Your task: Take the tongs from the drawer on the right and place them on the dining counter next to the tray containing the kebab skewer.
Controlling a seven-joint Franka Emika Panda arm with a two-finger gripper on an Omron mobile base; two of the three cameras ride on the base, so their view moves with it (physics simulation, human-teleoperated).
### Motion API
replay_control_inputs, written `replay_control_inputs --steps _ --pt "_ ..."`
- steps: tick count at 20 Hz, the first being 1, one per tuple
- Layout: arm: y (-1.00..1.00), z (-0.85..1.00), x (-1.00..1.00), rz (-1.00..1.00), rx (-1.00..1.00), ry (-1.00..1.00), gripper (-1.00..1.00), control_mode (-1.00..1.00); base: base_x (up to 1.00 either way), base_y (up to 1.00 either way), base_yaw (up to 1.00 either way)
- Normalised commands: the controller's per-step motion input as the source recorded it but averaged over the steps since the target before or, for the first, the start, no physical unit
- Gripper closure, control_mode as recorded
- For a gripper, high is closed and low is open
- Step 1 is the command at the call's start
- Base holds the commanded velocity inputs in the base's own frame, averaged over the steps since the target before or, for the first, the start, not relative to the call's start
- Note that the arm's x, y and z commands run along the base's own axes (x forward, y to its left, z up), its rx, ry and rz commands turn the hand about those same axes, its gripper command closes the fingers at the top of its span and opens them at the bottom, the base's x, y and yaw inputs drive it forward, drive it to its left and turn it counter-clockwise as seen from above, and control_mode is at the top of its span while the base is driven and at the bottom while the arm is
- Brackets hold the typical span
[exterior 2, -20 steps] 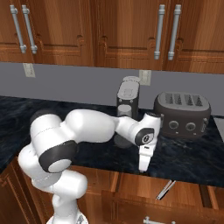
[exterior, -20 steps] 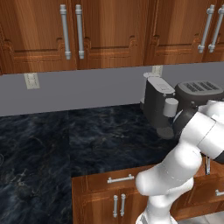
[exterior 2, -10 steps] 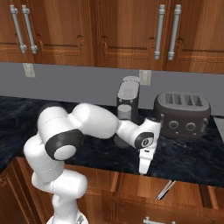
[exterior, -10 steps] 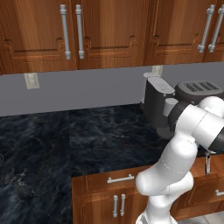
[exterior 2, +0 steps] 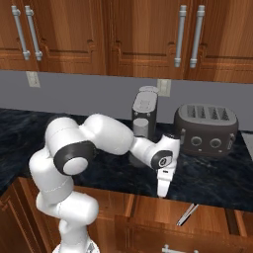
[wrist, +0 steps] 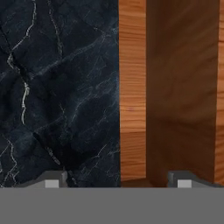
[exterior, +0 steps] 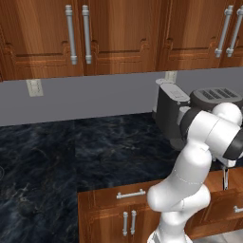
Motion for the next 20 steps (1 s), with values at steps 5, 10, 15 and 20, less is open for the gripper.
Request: replay_control_inputs --steps 5,10,15,20 --pt "0.00 -0.16 -0.15 0.01 -0.05 -0.07 -1.00 -1.00 0.00 0.00 0.00" --pt "0.00 -0.16 -0.31 0.00 -0.05 -0.10 -1.00 -1.00 0.00 0.00 0.00" --pt "0.00 -0.11 -0.35 0.00 -0.03 -0.04 -1.00 -1.00 0.00 0.00 0.00" --pt "0.00 -0.07 -0.29 0.00 -0.02 0.00 -1.00 -1.00 0.00 0.00 0.00"
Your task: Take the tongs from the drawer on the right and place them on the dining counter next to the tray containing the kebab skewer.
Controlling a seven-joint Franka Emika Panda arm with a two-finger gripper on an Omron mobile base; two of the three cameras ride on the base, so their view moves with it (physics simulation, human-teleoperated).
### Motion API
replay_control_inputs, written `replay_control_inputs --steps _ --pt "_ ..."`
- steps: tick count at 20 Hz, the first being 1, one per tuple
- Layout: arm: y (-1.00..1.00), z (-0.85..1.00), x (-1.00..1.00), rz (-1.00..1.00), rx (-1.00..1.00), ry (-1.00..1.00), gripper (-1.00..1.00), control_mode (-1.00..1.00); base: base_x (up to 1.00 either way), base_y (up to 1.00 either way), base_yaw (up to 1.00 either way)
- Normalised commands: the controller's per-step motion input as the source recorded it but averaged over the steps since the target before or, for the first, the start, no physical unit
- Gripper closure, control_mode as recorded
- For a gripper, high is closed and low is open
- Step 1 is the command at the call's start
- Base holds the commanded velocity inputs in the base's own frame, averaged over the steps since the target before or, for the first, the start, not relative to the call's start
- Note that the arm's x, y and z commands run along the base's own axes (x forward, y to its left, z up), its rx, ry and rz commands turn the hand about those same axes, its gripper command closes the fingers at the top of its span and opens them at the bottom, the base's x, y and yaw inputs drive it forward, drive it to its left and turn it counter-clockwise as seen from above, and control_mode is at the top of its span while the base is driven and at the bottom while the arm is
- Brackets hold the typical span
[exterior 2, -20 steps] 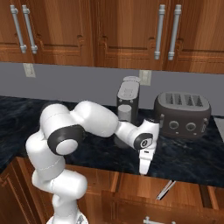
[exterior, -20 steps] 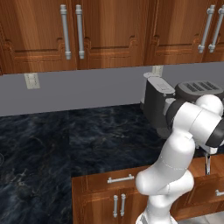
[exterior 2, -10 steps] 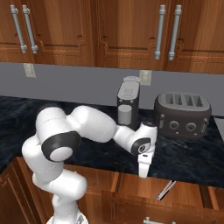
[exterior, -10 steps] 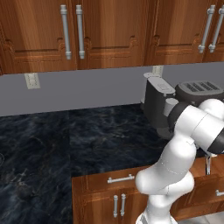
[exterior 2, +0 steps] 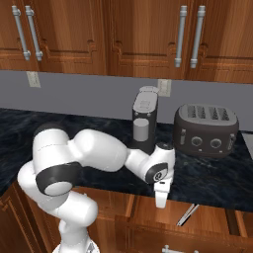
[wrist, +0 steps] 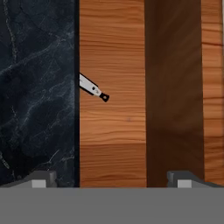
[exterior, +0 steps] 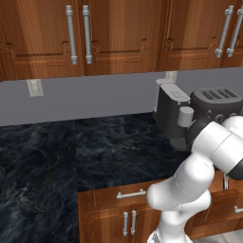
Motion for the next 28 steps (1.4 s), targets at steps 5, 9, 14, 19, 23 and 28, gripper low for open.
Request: replay_control_inputs --steps 5,9,14,19,23,28 --pt "0.00 -0.08 -0.29 0.00 -0.02 0.00 -1.00 -1.00 0.00 0.00 0.00" --pt "0.00 -0.15 -0.33 0.00 -0.01 0.00 -1.00 -1.00 0.00 0.00 0.00" --pt "0.00 -0.03 -0.14 0.00 0.00 0.00 -1.00 -1.00 0.00 0.00 0.00" --pt "0.00 -0.07 -0.22 0.00 0.00 0.00 -1.00 -1.00 0.00 0.00 0.00" --pt "-0.01 -0.06 -0.37 0.00 0.00 0.00 -1.00 -1.00 0.00 0.00 0.00" --pt "0.00 -0.01 -0.04 0.00 0.00 0.00 1.00 -1.00 0.00 0.00 0.00"
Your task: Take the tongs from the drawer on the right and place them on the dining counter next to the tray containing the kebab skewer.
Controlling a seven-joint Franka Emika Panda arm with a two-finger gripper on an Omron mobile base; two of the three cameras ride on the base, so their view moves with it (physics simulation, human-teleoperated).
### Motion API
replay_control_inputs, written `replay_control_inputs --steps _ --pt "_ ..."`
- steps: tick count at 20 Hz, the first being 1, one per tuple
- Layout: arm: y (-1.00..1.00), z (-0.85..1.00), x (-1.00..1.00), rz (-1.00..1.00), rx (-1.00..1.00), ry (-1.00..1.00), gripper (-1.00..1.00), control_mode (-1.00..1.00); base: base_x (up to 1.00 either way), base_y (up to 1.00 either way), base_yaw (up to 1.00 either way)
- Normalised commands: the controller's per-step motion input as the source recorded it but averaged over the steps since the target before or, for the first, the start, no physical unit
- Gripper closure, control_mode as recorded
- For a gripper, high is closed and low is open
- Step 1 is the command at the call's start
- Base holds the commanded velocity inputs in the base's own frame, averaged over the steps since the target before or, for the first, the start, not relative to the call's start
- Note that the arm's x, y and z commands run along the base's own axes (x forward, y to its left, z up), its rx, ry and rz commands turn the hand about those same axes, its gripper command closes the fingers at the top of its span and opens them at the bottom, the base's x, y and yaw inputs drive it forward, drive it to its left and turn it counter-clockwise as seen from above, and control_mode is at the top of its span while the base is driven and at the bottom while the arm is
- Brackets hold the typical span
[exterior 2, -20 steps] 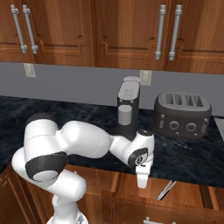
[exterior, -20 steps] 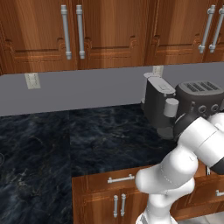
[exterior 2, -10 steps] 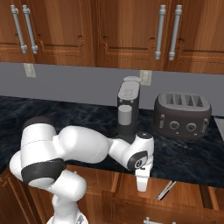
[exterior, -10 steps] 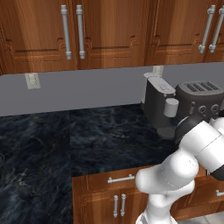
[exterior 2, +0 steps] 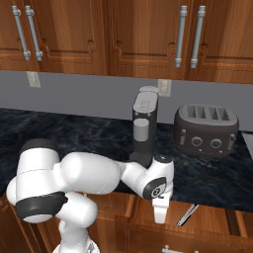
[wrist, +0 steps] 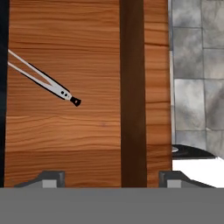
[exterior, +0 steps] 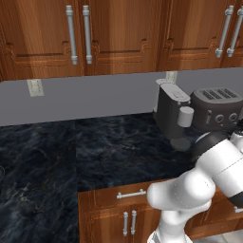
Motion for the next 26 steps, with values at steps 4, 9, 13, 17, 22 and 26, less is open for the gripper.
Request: replay_control_inputs --steps 4,9,13,17,22,26 --pt "0.00 0.00 0.00 0.00 0.00 0.00 1.00 -1.00 0.00 0.00 0.00" --pt "-0.01 -0.02 -0.02 0.00 0.00 0.00 1.00 -1.00 0.00 0.00 0.00" --pt "0.00 -0.12 0.00 0.00 0.00 0.00 1.00 -1.00 0.00 0.00 0.00" --pt "0.00 -0.27 0.00 0.00 0.00 0.00 1.00 -1.00 0.00 0.00 0.00" --pt "0.00 -0.19 0.00 0.00 0.00 0.00 1.00 -1.00 0.00 0.00 0.00" --pt "-0.04 -0.09 0.00 0.00 0.00 0.00 1.00 -1.00 0.00 0.00 0.00"
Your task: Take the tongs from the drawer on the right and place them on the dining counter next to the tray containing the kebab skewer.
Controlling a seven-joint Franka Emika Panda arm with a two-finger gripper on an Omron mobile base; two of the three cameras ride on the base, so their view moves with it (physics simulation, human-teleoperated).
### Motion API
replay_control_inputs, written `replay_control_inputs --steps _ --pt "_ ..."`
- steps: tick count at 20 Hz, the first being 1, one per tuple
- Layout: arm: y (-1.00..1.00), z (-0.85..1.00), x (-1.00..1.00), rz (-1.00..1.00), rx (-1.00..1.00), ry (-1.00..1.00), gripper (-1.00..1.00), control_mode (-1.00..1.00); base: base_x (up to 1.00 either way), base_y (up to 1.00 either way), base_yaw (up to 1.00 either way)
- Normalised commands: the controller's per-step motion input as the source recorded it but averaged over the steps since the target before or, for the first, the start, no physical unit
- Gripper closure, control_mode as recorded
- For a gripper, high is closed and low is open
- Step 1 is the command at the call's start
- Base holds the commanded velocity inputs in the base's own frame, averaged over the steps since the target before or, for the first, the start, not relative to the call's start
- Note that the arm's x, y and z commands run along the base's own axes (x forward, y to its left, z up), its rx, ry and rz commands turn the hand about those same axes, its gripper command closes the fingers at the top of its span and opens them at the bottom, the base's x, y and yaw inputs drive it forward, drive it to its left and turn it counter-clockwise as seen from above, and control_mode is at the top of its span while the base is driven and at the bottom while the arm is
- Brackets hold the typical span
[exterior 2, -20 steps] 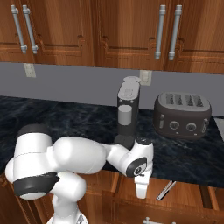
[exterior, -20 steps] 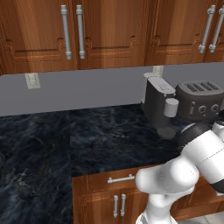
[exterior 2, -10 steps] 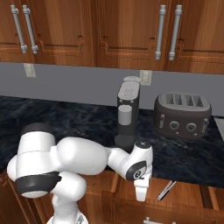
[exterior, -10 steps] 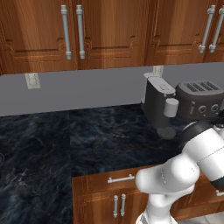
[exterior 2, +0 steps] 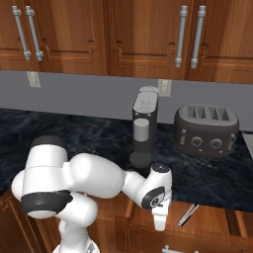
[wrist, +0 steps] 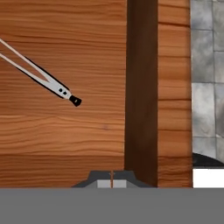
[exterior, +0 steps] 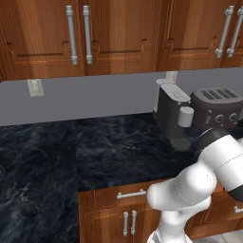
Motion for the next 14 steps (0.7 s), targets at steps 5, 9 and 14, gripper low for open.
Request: replay_control_inputs --steps 5,9,14 --pt "-0.05 -0.09 -0.11 0.00 0.00 0.00 1.00 -1.00 0.00 0.00 0.00" --pt "-0.01 -0.20 -0.39 0.00 0.00 0.01 1.00 -1.00 0.00 0.00 0.00" --pt "0.00 -0.22 -0.57 0.00 0.00 0.01 1.00 -1.00 0.00 0.00 0.00"
